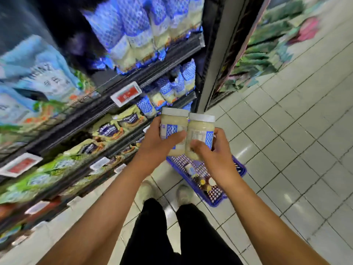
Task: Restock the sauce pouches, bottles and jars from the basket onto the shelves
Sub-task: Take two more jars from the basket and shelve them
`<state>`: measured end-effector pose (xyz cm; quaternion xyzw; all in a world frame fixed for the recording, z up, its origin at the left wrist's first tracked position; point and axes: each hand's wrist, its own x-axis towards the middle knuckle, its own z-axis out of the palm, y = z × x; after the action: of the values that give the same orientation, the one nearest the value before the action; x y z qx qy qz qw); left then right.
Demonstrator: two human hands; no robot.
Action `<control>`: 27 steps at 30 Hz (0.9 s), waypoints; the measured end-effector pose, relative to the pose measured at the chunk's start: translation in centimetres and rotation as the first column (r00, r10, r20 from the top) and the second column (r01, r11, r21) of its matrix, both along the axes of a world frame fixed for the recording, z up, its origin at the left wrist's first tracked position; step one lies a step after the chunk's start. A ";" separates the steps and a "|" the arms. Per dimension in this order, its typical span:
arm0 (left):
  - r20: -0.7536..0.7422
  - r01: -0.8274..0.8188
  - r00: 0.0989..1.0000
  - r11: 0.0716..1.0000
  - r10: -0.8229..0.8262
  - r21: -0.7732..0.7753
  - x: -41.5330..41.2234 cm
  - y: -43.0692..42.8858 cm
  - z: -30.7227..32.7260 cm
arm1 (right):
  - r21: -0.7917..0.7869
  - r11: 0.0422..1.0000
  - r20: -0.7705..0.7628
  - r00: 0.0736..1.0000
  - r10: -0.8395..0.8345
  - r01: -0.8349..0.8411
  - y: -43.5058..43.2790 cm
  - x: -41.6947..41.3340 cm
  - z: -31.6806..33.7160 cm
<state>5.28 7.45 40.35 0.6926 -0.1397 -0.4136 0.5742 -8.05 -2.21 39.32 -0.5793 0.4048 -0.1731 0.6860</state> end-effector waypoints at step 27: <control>0.134 -0.759 0.591 0.605 0.795 -0.243 -6.4 44.3 15.4 | -0.215 0.674 0.227 0.635 0.739 -0.707 35.1 6.7 15.7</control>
<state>-1.14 51.75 55.79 0.6779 0.0797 -0.0255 0.7303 -1.32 32.90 55.05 -0.6955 0.0217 0.0106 0.7182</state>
